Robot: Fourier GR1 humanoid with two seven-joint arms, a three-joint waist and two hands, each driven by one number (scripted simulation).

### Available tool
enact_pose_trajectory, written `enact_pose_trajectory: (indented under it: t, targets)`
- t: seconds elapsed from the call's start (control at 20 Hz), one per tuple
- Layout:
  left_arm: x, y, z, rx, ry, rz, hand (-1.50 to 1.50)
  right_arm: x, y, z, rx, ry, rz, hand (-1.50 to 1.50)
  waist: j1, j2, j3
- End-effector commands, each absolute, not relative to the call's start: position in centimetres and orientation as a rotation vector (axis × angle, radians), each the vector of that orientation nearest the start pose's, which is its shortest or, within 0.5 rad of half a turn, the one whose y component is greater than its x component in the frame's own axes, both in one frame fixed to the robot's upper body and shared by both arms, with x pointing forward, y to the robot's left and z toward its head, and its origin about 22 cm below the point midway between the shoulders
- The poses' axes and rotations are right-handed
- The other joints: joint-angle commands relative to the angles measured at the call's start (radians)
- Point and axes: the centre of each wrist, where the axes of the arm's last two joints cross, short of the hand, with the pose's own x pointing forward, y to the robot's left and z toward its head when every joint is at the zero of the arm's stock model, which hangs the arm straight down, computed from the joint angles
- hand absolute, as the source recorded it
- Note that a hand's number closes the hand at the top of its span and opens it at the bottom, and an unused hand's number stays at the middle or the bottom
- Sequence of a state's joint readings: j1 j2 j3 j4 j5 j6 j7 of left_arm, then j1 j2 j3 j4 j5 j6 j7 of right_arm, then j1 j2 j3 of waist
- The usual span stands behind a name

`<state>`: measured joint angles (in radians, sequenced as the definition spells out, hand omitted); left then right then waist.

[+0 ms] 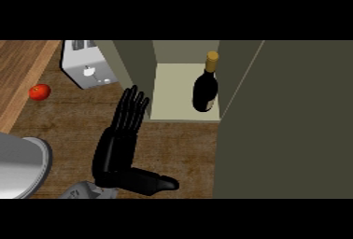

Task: Pick up the wine, place it into the cabinet and close the cabinet

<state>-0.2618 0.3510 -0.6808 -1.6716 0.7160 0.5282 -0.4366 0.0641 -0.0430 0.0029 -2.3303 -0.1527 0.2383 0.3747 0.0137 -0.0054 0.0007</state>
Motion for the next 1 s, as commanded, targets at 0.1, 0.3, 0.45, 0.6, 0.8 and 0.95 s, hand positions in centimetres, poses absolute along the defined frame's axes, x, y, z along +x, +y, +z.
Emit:
enact_pose_trajectory:
  t: [0.1,0.3,0.45,0.6,0.8,0.95]
  targets:
    - [21.0,15.4,6.8,-0.393,-1.877,0.106,-1.5,16.8,-24.5,16.1,0.183,-1.829,0.408,1.5,-0.009,0.003,0.0]
    - [18.0,16.8,6.9,-0.356,-1.887,0.131,-1.5,16.6,-23.2,15.7,0.238,-1.774,0.647,1.5,0.005,0.0,-0.001]
    - [17.7,19.0,6.0,-0.265,-1.899,0.174,-1.5,14.8,-22.8,16.5,0.322,-1.76,0.731,1.5,-0.006,0.002,-0.001]
    - [15.7,21.6,6.6,-0.226,-1.895,0.168,-1.5,13.5,-21.5,16.2,0.415,-1.705,0.716,1.5,0.0,0.0,-0.002]
    - [14.3,23.5,8.4,-0.223,-1.924,0.201,-1.5,12.0,-20.5,17.1,0.525,-1.656,0.72,1.5,0.001,-0.001,-0.002]
    - [13.3,25.2,7.2,-0.198,-1.924,0.226,-1.5,11.6,-18.8,18.0,0.571,-1.673,0.718,1.5,0.0,0.0,-0.003]
